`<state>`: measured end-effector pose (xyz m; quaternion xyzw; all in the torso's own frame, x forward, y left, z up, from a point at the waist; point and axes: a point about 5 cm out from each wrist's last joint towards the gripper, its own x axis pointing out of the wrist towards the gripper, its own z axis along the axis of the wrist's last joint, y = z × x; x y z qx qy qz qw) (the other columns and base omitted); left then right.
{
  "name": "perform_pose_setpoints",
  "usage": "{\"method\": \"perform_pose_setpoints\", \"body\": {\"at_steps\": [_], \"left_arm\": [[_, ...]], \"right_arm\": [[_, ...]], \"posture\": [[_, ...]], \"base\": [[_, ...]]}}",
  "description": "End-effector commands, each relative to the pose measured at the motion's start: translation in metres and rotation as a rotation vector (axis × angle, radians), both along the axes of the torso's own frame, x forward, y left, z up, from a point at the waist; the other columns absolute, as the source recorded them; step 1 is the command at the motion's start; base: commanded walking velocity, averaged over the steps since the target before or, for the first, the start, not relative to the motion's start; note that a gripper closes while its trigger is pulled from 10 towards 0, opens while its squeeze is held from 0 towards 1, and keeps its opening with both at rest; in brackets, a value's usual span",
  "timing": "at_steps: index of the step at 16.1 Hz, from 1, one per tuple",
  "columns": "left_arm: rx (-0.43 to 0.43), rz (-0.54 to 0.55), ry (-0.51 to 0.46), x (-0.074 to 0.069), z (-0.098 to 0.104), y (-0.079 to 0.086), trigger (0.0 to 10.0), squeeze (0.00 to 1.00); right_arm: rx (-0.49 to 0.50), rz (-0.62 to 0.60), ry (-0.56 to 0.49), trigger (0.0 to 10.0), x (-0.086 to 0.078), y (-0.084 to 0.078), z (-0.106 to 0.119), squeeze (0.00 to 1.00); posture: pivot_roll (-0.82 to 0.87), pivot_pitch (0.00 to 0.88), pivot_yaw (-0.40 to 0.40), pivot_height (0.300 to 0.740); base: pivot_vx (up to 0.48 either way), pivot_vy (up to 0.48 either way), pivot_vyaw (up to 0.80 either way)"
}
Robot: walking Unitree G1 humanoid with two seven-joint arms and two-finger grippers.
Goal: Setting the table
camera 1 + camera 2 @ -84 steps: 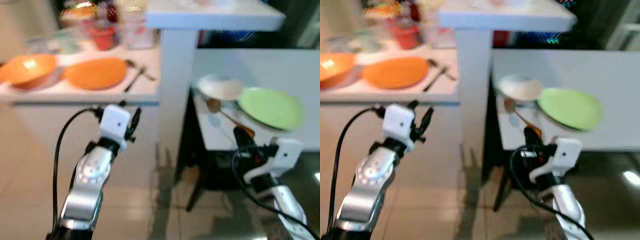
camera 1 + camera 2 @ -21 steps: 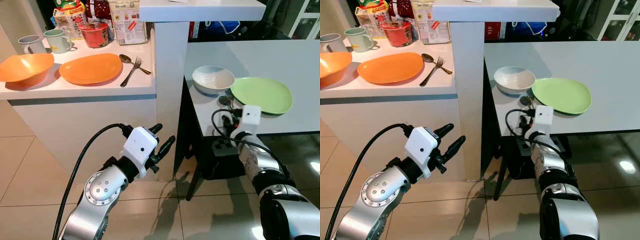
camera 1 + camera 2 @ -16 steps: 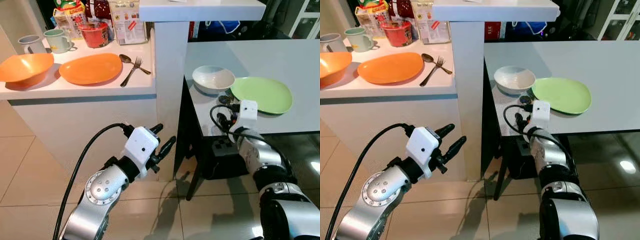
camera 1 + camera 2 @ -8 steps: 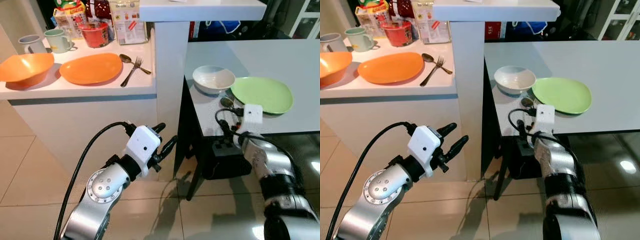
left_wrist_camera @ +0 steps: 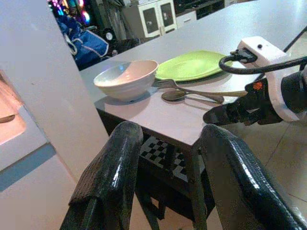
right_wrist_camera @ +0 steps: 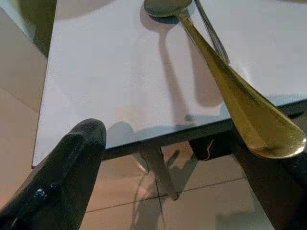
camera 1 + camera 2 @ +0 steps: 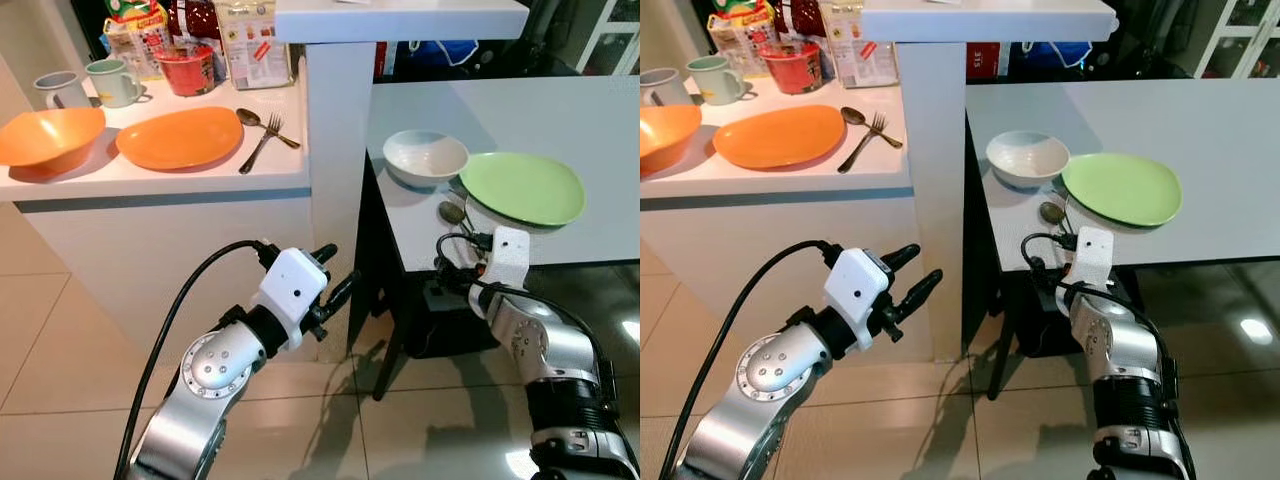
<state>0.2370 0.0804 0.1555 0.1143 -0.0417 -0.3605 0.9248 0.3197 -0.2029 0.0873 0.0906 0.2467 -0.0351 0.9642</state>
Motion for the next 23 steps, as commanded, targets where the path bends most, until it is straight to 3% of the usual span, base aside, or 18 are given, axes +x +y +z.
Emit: {"method": "perform_pose_setpoints", "body": {"at_steps": [1, 7, 9, 11, 12, 13, 15, 18, 23], "left_arm": [[0.003, -0.009, -0.007, 0.002, 0.001, -0.001, 10.0, 0.0], [-0.001, -0.006, -0.012, 0.003, -0.001, 0.0, 10.0, 0.0], [0.001, -0.011, -0.013, 0.004, -0.001, 0.0, 10.0, 0.0], [0.005, -0.021, -0.016, 0.007, -0.001, -0.001, 10.0, 0.0], [0.005, -0.019, -0.015, 0.008, -0.002, -0.002, 10.0, 0.0], [0.005, -0.016, -0.016, 0.007, -0.002, -0.003, 10.0, 0.0], [0.006, -0.006, -0.018, 0.006, -0.002, -0.002, 10.0, 0.0], [0.008, -0.011, -0.014, 0.006, -0.003, -0.001, 10.0, 0.0], [0.008, -0.013, -0.013, 0.006, -0.003, -0.001, 10.0, 0.0]], "right_arm": [[0.002, -0.012, 0.02, 10.0, -0.003, -0.002, -0.005, 1.0], [-0.008, -0.049, 0.045, 10.0, -0.002, -0.006, -0.015, 1.0], [-0.022, -0.053, 0.018, 10.0, 0.009, -0.003, -0.007, 1.0], [-0.028, -0.045, -0.073, 10.0, 0.033, 0.005, 0.02, 1.0], [-0.025, -0.059, -0.083, 10.0, 0.039, 0.006, 0.023, 0.92], [-0.043, -0.065, -0.06, 10.0, 0.036, 0.005, 0.017, 0.83], [-0.045, -0.054, -0.041, 10.0, 0.027, 0.007, 0.007, 0.8], [-0.073, -0.053, -0.025, 10.0, 0.017, 0.005, -0.003, 0.61], [-0.076, -0.037, -0.032, 10.0, 0.012, 0.01, -0.002, 0.6]], "posture": [[-0.01, 0.0, 0.044, 0.74], [-0.01, 0.0, 0.044, 0.74], [-0.02, 0.0, 0.05, 0.74], [-0.02, 0.0, 0.058, 0.74], [-0.02, 0.0, 0.05, 0.74], [0.0, 0.0, 0.04, 0.74], [0.0, 0.0, 0.039, 0.74], [-0.01, 0.0, 0.048, 0.74], [-0.01, 0.0, 0.046, 0.74]], "base": [[0.0, 0.0, 0.0], [0.0, 0.0, 0.0], [0.0, 0.0, 0.0], [0.0, 0.0, 0.0], [0.0, 0.0, 0.0], [0.0, 0.0, 0.0], [0.0, 0.0, 0.0], [0.0, 0.0, 0.0], [0.0, 0.0, 0.0]]}}
